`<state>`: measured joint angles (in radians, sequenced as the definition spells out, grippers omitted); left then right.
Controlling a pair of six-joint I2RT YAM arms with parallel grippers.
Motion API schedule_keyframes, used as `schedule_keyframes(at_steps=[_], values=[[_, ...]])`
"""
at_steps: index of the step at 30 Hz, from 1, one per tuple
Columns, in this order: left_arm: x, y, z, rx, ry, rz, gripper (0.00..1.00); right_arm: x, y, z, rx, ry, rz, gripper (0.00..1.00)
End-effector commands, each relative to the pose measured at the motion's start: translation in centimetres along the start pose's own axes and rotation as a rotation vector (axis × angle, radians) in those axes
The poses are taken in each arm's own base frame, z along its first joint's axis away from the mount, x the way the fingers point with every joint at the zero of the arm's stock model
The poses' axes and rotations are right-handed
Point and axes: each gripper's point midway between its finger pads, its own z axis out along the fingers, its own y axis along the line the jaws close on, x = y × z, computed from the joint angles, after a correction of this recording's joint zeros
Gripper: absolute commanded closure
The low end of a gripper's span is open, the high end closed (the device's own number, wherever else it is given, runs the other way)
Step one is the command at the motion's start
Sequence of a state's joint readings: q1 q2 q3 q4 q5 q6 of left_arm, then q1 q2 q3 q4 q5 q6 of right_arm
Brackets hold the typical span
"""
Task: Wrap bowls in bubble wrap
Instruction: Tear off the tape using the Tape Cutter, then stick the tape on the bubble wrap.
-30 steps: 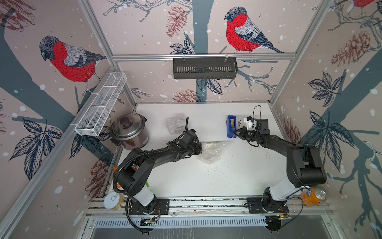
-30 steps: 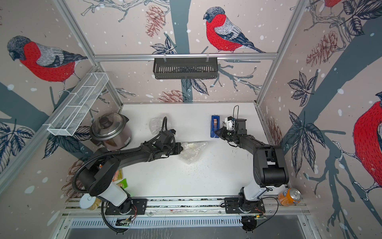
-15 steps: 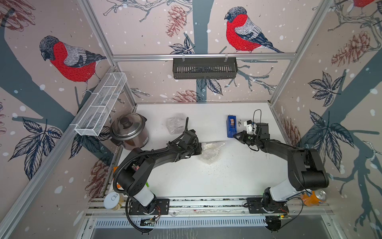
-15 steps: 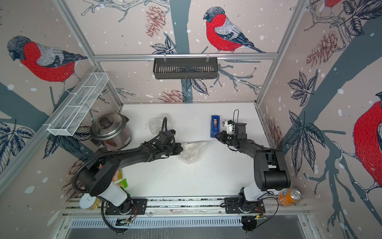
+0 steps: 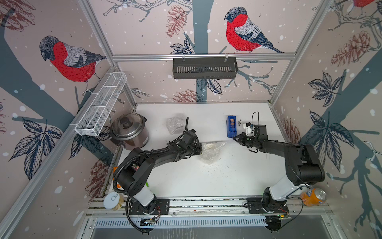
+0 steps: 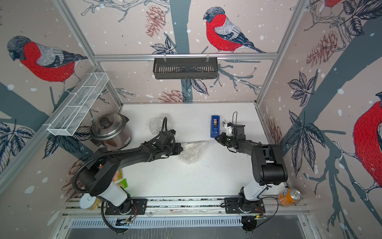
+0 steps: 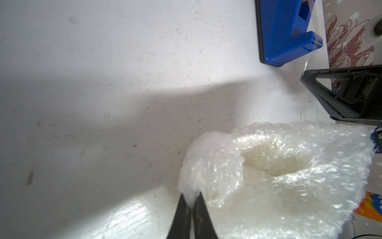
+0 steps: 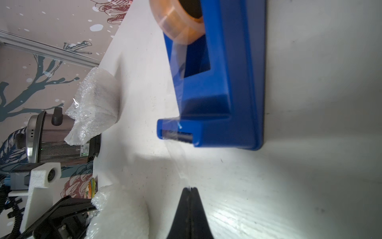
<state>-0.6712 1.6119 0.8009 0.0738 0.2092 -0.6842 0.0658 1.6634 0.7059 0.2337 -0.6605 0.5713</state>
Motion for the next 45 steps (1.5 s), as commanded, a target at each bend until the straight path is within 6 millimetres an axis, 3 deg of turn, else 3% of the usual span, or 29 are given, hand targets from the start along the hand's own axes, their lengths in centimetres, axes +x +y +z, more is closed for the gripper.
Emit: schedule_keyframes(at_steps=[1, 21, 29, 32, 35, 38, 42, 45], values=[[0.0, -0.2, -0.1, 0.004, 0.005, -0.001, 0.99, 1.0, -2.3, 0.2, 0.105, 0.020, 0.017, 1.00], [0.1, -0.1, -0.1, 0.003, 0.004, -0.004, 0.99, 0.5, -6.0, -0.7, 0.351, -0.049, -0.013, 1.00], [0.2, 0.0, -0.2, 0.001, 0.004, -0.003, 1.00, 0.4, -6.2, -1.5, 0.434, -0.073, -0.049, 1.00], [0.1, -0.1, -0.3, 0.002, 0.001, -0.005, 1.00, 0.0, -2.7, -1.9, 0.306, -0.100, -0.103, 1.00], [0.0, -0.1, -0.4, 0.004, -0.005, -0.009, 1.00, -0.2, 3.7, -3.6, 0.114, -0.152, -0.205, 1.00], [0.1, -0.1, -0.5, 0.009, -0.007, -0.020, 1.00, 0.8, 10.0, -5.5, -0.067, -0.166, -0.292, 1.00], [0.2, -0.2, -0.4, 0.021, -0.010, -0.037, 1.00, 4.2, 15.9, -6.6, -0.250, -0.106, -0.344, 1.00], [0.5, -0.2, -0.3, 0.031, -0.004, -0.049, 1.00, 7.8, 20.2, -7.0, -0.382, -0.052, -0.391, 1.00]])
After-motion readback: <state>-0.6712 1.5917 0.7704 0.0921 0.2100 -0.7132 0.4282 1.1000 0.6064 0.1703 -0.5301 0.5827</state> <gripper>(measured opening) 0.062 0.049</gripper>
